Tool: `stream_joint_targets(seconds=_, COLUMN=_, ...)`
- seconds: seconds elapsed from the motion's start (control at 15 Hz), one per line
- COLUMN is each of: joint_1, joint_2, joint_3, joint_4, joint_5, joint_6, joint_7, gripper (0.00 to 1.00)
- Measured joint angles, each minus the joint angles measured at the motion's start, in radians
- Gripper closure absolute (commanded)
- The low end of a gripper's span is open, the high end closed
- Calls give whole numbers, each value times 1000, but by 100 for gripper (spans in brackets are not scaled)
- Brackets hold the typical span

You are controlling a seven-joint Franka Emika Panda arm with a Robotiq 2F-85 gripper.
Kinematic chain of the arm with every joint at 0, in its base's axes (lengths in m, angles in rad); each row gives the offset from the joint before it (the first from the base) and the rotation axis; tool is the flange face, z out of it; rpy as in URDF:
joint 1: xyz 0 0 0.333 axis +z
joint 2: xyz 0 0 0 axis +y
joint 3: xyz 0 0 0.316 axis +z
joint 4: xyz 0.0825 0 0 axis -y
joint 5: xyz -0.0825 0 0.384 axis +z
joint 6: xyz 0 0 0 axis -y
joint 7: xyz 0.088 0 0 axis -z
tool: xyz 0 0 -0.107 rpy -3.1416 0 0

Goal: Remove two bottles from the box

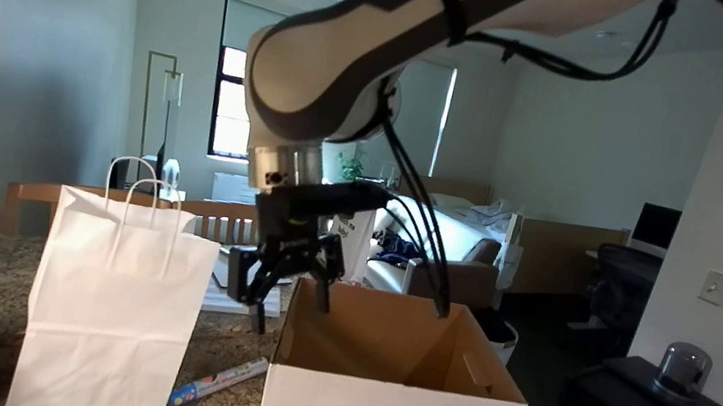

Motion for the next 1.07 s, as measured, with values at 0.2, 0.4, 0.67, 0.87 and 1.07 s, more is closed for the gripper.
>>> stream_joint_targets(seconds=0.2, joint_1=-91, joint_2=-143, joint_3=-10, joint_4=-31, joint_5=70, joint_6=-63, joint_7=-24, gripper=0)
stream_joint_targets(seconds=0.4, joint_1=-187, joint_2=-265, joint_3=-49, joint_4=-67, joint_5=93, joint_6=-132, joint_7=-90, gripper=0)
stream_joint_targets(seconds=0.67, joint_1=-308, joint_2=-380, joint_3=-130, joint_4=-109, joint_5=84, joint_6=-181, joint_7=-237, gripper=0)
stream_joint_targets(seconds=0.87, joint_1=-360, joint_2=-410, joint_3=-178, joint_4=-129, joint_5=83, joint_6=-181, joint_7=-351, gripper=0)
stream_joint_targets(seconds=1.07, joint_1=-382, joint_2=-411, joint_3=-196, joint_4=-137, joint_5=76, joint_6=-180, joint_7=-414, gripper=0)
